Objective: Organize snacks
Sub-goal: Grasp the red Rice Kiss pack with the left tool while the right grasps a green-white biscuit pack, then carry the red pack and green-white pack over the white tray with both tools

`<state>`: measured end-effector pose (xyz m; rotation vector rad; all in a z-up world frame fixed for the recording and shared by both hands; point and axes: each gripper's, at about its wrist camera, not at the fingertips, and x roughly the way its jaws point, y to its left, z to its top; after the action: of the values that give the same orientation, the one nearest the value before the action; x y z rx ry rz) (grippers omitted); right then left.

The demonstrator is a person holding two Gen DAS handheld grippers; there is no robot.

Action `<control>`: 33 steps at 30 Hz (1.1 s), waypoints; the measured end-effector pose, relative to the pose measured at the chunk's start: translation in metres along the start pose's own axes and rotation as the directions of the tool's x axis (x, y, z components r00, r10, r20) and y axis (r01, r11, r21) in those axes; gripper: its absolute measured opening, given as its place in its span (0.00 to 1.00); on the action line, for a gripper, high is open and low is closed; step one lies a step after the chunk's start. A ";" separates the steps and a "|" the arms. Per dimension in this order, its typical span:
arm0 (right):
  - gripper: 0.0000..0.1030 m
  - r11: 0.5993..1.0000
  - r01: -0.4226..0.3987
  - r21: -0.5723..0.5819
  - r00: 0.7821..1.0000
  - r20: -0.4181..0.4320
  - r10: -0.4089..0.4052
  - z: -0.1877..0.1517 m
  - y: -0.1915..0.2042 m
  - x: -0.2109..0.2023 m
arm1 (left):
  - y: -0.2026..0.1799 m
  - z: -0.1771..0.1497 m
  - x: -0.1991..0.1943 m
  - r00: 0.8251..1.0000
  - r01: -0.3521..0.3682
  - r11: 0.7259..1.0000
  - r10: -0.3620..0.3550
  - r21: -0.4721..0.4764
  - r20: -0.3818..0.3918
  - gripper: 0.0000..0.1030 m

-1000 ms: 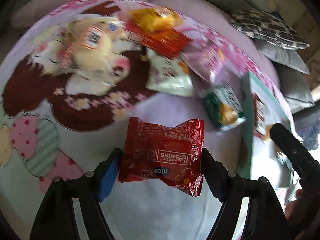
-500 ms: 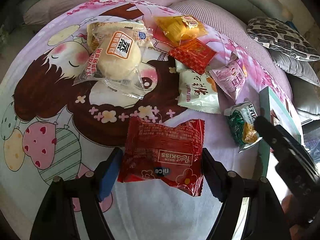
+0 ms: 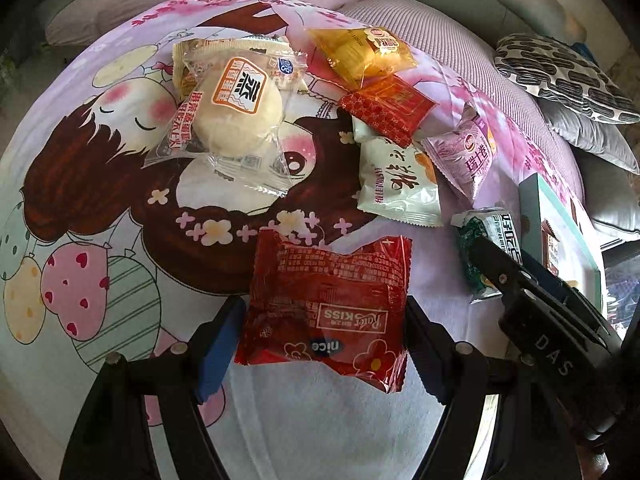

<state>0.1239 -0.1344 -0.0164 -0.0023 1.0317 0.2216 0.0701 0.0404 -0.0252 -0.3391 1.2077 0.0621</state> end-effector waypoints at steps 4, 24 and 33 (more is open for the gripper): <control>0.58 1.000 0.004 0.006 1.000 -0.004 -0.004 0.000 0.000 0.002 | -0.001 0.000 0.000 1.000 -0.006 1.000 0.006 0.004 0.000 0.77; 0.52 1.000 0.015 -0.001 0.998 0.055 -0.015 0.005 0.003 -0.020 | -0.011 0.002 -0.001 0.999 0.034 0.999 -0.034 0.007 0.032 0.68; 0.52 0.999 -0.009 0.051 0.996 0.093 0.004 0.010 -0.010 -0.039 | -0.024 0.003 -0.009 0.995 0.054 0.997 -0.058 0.046 0.086 0.63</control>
<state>0.1144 -0.1506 0.0211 0.0578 0.9451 0.1992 0.0752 0.0203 -0.0106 -0.3287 1.1113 0.0016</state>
